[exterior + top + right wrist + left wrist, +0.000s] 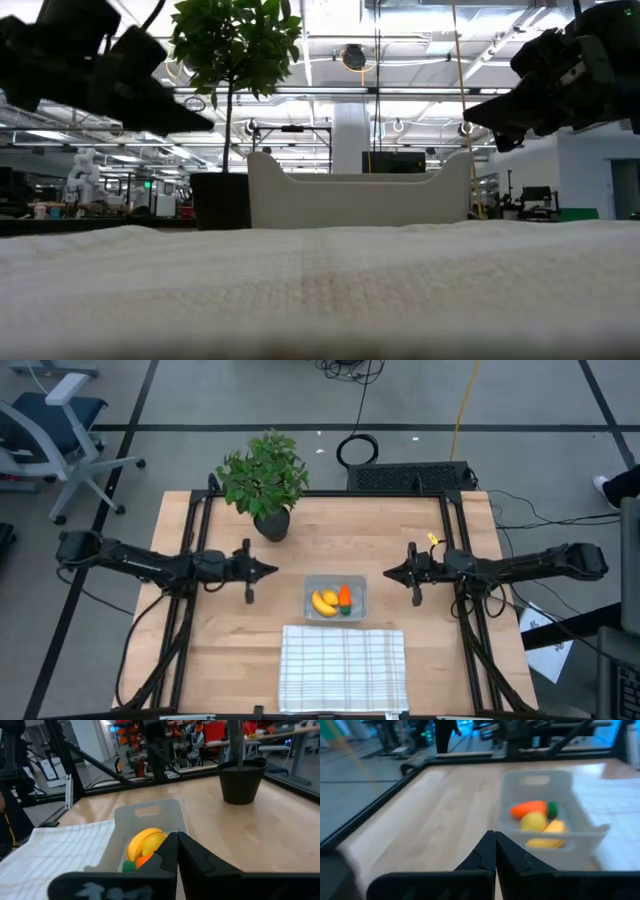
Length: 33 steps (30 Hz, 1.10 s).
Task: Pick and placing Produce into tupperware
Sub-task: Return to Home Position
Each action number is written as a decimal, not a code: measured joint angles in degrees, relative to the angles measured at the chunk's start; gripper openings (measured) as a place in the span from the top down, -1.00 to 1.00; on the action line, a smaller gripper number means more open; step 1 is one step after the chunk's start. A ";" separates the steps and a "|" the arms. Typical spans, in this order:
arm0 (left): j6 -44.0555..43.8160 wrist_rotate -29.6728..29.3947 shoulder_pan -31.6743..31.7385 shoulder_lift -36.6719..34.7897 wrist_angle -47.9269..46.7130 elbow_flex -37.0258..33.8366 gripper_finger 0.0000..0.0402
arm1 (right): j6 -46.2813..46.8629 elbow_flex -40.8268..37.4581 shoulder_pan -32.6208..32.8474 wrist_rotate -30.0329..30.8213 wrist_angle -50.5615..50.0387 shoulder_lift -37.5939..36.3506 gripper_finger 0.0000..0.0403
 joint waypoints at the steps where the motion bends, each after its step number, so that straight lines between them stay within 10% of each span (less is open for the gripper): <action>1: -0.01 0.04 0.93 -1.27 0.04 -1.22 1.00 | -0.44 0.00 -0.11 -0.02 -0.47 -0.63 1.00; 13: 2.41 1.48 0.69 -21.19 -14.51 -3.09 1.00 | -0.62 -0.11 -2.23 -0.33 -5.92 -9.98 1.00; 21: 4.24 -7.79 -8.89 -32.40 -24.22 -3.09 1.00 | 0.49 -0.17 0.08 -0.62 -10.90 -19.81 1.00; 33: 5.18 -15.07 -13.00 -36.93 -30.38 -3.09 1.00 | -0.86 -2.21 0.92 -0.51 -16.98 -29.69 1.00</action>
